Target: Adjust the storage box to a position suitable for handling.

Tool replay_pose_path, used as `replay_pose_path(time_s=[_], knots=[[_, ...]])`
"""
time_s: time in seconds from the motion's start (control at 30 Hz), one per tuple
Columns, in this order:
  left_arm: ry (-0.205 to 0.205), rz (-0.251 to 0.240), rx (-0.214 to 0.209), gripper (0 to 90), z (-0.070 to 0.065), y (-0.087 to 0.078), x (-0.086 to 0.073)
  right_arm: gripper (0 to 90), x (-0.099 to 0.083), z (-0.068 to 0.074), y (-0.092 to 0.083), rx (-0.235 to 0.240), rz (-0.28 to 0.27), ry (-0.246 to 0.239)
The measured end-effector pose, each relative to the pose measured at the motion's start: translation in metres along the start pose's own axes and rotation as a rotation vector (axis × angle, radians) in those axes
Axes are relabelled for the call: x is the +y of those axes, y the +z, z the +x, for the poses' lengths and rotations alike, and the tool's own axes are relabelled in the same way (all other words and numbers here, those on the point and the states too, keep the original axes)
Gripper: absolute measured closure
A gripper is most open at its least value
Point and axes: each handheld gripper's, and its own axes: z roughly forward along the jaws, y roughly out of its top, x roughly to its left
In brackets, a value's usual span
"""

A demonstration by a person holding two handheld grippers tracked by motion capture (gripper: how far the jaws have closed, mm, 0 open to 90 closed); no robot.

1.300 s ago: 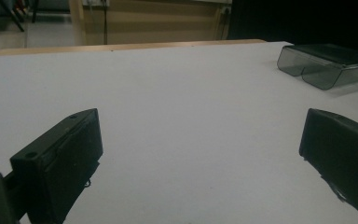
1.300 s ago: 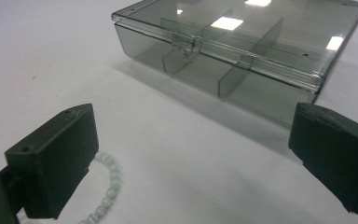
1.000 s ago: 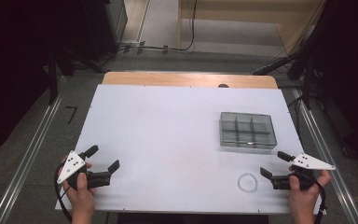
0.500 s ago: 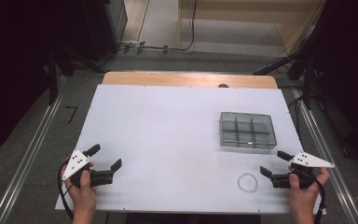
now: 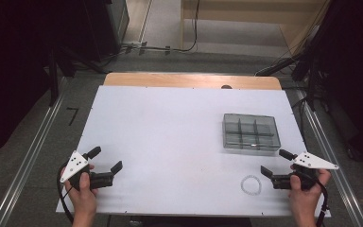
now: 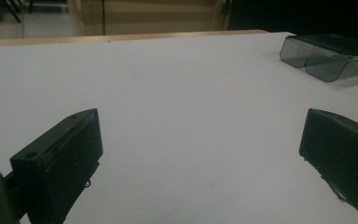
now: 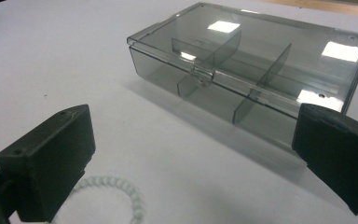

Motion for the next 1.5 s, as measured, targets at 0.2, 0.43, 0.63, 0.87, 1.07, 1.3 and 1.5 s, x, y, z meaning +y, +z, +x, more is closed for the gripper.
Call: replay_pose_path(time_s=[0.2,0.43,0.63,0.87,1.07,1.3,1.5], knots=[[-0.009,-0.020,-0.026,0.0,0.001,-0.004,-0.001,0.0,0.020,0.005,-0.003,0.004,-0.022,-0.002],[-0.006,-0.009,-0.026,0.0,0.000,-0.003,-0.001,0.0,0.047,-0.001,0.004,0.018,-0.019,-0.011],[-0.003,-0.002,-0.030,0.0,-0.001,-0.001,-0.001,3.6,0.068,-0.016,0.009,0.007,-0.006,-0.007],[-0.002,0.012,-0.055,0.0,0.000,-0.001,-0.002,17.9,0.092,-0.041,0.010,-0.007,-0.010,0.038],[0.000,0.018,-0.068,0.0,-0.001,0.000,-0.002,35.3,0.105,-0.065,0.020,-0.023,0.028,0.076],[-0.002,0.017,-0.078,0.0,-0.001,0.000,-0.002,70.9,0.108,-0.090,0.034,-0.087,0.110,0.104],[0.001,0.024,-0.076,0.0,-0.002,0.000,-0.002,87.9,0.099,-0.117,0.048,-0.102,0.194,0.146]])
